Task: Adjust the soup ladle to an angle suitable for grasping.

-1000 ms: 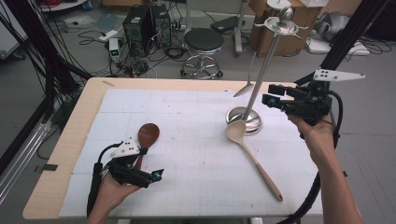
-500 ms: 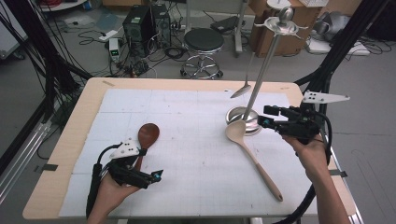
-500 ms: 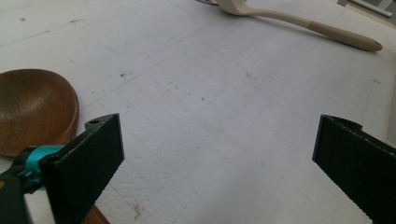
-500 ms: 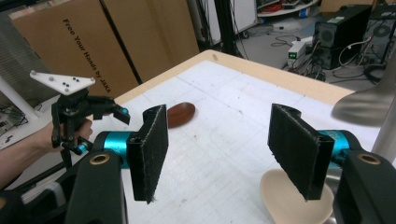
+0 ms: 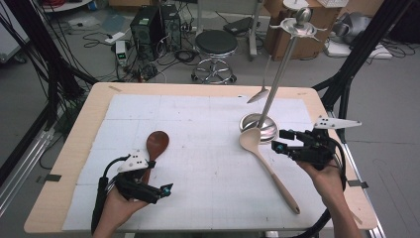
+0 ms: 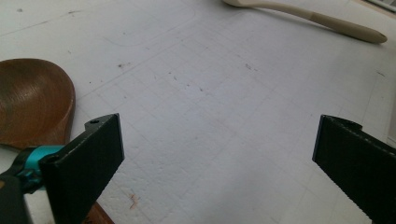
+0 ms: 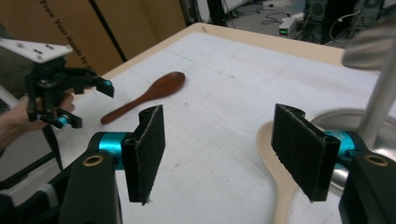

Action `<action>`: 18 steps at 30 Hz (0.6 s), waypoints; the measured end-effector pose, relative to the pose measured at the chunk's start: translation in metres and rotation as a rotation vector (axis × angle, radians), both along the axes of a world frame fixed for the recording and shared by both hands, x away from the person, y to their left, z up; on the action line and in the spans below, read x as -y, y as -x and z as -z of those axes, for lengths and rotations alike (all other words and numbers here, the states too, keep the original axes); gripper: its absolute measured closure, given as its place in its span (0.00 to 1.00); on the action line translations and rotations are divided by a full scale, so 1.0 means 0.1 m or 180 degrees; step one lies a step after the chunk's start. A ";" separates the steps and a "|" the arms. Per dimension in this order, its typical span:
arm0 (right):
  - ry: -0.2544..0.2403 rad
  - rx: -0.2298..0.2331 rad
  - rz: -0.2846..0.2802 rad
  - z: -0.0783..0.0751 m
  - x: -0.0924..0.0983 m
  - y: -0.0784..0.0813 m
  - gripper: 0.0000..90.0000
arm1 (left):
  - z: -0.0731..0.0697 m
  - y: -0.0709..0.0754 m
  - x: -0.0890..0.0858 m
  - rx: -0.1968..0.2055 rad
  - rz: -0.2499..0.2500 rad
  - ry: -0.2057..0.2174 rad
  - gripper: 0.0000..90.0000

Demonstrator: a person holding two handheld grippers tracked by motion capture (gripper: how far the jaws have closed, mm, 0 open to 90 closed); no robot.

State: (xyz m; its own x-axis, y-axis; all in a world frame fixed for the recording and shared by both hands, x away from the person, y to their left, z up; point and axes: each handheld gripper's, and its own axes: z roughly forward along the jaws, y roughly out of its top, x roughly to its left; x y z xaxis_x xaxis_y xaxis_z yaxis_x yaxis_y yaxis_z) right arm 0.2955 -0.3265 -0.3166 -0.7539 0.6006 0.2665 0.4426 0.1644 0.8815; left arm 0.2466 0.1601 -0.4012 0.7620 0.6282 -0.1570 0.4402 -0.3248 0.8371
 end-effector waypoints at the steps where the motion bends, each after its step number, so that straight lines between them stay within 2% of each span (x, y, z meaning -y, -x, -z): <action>1: 0.0018 -0.0019 0.0018 0.03 0.01 0.01 0.38 | 0.00 0.01 -0.01 0.0003 0.0000 -0.0003 0.03; 14: 0.0281 -0.0192 0.0260 0.43 0.09 0.15 0.38 | 0.02 0.02 -0.02 -0.0002 -0.0005 -0.0006 0.03; 18: 0.0396 -0.0186 0.0311 0.53 0.09 0.19 0.38 | 0.02 0.02 -0.02 0.0004 -0.0003 -0.0007 0.03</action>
